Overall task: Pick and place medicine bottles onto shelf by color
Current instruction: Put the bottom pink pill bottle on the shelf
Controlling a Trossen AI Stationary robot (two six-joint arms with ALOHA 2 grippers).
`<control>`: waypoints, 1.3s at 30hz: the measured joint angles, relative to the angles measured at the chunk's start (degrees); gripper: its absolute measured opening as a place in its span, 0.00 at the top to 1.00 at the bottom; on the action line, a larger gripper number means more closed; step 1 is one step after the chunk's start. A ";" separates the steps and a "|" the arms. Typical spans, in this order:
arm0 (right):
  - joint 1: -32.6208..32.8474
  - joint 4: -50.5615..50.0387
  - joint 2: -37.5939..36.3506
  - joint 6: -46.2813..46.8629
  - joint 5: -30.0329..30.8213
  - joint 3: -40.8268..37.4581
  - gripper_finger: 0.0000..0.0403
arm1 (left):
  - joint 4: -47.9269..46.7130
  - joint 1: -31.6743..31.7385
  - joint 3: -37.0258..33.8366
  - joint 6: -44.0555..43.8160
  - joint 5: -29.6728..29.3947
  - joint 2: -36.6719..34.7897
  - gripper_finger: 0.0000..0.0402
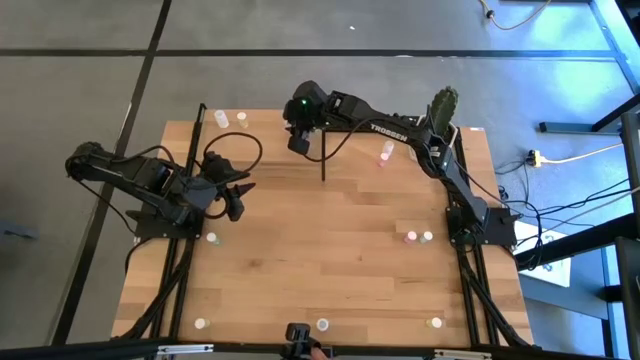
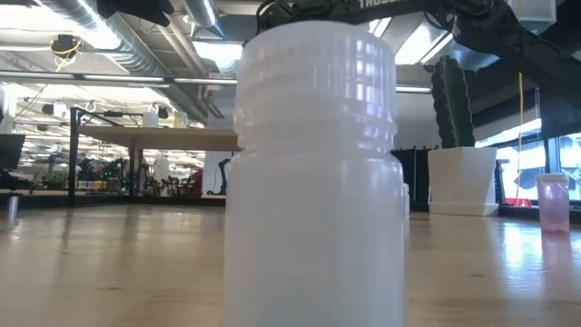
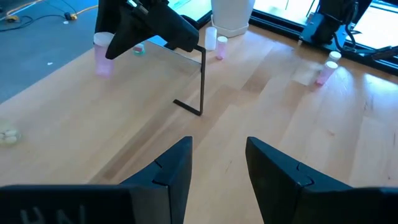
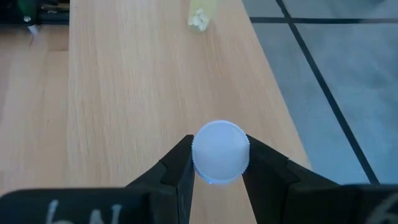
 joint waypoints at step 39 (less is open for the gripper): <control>3.26 -6.67 -0.28 6.38 -0.48 0.52 0.71 | -0.02 0.00 0.04 0.00 0.11 -0.02 0.64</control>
